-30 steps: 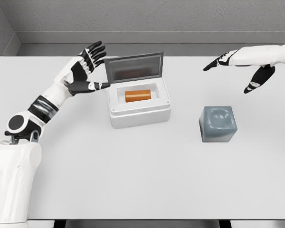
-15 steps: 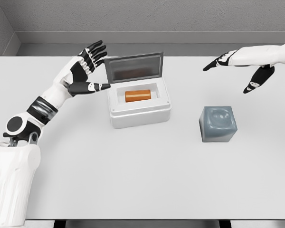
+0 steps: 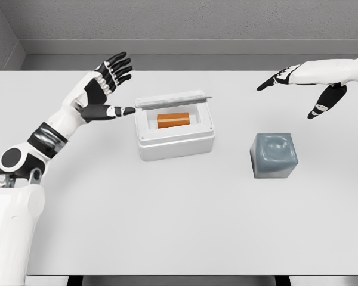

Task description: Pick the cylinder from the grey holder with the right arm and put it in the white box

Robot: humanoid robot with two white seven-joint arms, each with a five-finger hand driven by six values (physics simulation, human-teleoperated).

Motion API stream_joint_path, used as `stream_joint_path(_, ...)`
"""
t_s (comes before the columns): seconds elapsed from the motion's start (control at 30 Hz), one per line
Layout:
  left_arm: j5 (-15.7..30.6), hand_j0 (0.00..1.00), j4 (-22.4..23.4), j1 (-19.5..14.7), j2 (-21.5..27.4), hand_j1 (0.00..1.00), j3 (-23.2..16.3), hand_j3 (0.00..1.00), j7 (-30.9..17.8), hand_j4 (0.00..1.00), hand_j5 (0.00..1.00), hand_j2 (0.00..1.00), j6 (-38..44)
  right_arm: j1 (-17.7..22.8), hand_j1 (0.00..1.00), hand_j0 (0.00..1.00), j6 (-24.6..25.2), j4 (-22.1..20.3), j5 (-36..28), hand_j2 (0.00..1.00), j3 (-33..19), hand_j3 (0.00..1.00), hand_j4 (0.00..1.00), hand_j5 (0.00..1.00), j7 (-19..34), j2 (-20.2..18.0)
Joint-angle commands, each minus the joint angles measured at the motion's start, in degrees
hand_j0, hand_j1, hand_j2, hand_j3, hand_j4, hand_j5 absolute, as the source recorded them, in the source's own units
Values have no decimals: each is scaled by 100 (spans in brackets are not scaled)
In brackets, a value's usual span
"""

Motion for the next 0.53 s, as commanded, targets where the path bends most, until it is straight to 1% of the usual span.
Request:
stream_joint_path(0.0,1,100,57,0,307,100,84,100,0,100,100,100,545,0,100,100,15,-1,-35,100,-9,100,100,100,-2,-3)
stream_joint_path(0.03,-25,100,197,-17,606,100,181,100,0,100,100,100,721,0,100,100,15,-1,-35,100,-9,100,100,100,-2,-3)
stream_joint_path(0.07,-25,100,408,-35,782,100,181,100,0,100,100,100,800,0,100,100,15,-1,-35,100,-9,100,100,100,-2,-3)
stream_joint_path(0.1,-25,100,470,-35,905,100,181,100,0,100,100,100,800,0,100,100,15,-1,-35,100,-9,100,100,100,-2,-3)
stream_joint_path(0.17,71,100,382,-18,923,100,233,100,0,100,100,100,783,0,100,100,15,-1,-35,100,-9,100,100,100,-2,-3)
stream_joint_path(0.2,185,100,268,9,932,100,479,100,0,100,100,100,792,0,100,100,15,-1,-35,100,-9,100,100,100,-2,-3)
stream_joint_path(0.23,230,100,83,70,1045,100,620,100,0,100,100,100,783,0,100,100,15,-1,-35,100,-18,100,100,100,-2,-3)
stream_joint_path(0.27,326,100,4,105,1204,100,682,100,0,100,100,100,783,0,100,100,15,-1,-35,100,-9,100,100,100,-2,-3)
stream_joint_path(0.3,642,100,-58,255,1538,100,682,100,0,100,100,100,783,0,100,100,15,-1,-35,100,-18,100,100,100,-2,-3)
stream_joint_path(0.33,731,100,-101,369,1687,100,725,100,0,100,100,100,774,0,100,100,15,-27,-35,100,-9,100,100,100,-2,-12)
stream_joint_path(0.37,748,100,-154,571,1828,100,761,100,0,100,100,100,757,0,100,100,15,-45,-35,100,-18,100,100,100,-2,-12)
stream_joint_path(0.43,985,100,-172,624,2039,100,752,100,0,100,100,100,748,0,100,100,15,-53,-35,100,-9,100,100,100,-2,-12)
stream_joint_path(0.5,1021,100,-172,633,2092,100,743,100,0,100,100,100,748,0,100,100,15,-53,-35,100,-9,100,100,100,-2,-12)
